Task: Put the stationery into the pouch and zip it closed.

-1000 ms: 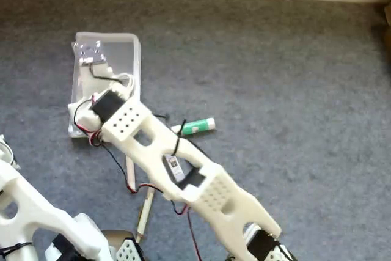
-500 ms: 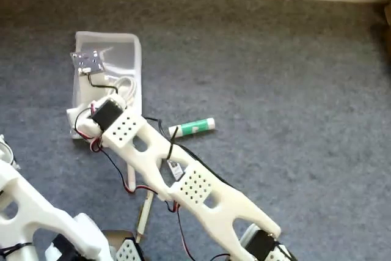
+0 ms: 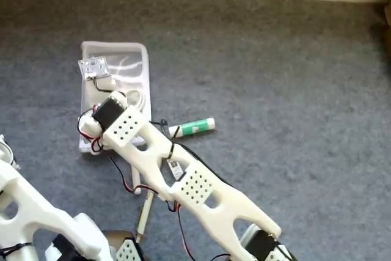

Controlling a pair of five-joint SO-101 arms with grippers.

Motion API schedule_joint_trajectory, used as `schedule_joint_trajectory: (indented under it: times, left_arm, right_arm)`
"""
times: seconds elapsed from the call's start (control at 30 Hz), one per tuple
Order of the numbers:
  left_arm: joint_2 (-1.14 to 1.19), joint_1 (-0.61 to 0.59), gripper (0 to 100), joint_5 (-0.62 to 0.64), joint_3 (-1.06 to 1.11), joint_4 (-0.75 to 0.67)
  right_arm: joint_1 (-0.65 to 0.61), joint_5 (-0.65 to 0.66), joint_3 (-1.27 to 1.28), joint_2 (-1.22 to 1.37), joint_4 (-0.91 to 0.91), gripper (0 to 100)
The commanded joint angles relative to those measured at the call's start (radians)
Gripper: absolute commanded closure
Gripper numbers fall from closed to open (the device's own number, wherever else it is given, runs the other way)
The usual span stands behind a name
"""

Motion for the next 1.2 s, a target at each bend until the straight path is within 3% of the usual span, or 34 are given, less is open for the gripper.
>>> schedule_joint_trajectory:
  times: [0.0,0.17,0.27,0.47,0.83,1.0,1.07,1.17]
  left_arm:
    - [-0.007,0.005,99,0.011,-0.010,-0.021]
    - [-0.002,0.005,99,0.011,-0.010,-0.023]
    - [-0.002,0.005,99,0.011,-0.010,-0.023]
    - [-0.001,0.045,99,0.011,-0.010,-0.017]
    - [-0.007,0.165,99,0.011,-0.012,-0.023]
    - [-0.007,0.275,99,0.011,-0.016,-0.023]
    - [-0.007,0.338,97,0.011,-0.018,-0.023]
    - [-0.008,0.423,84,0.077,-0.024,-0.018]
  right_arm:
    - [-0.005,-0.012,-0.024,-0.081,0.064,78.8]
    - [-0.004,-0.014,-0.024,-0.093,0.114,79.7]
    - [0.012,-0.012,-0.025,-0.096,0.131,87.7]
    - [0.048,0.120,-0.025,-0.097,0.134,98.8]
    - [0.166,0.169,-0.068,-0.303,0.159,99.4]
    - [0.180,0.169,-0.074,-0.427,0.150,99.4]
    - [0.180,0.164,-0.074,-0.466,0.120,99.4]
    - [0.197,0.163,-0.068,-0.493,0.062,99.4]
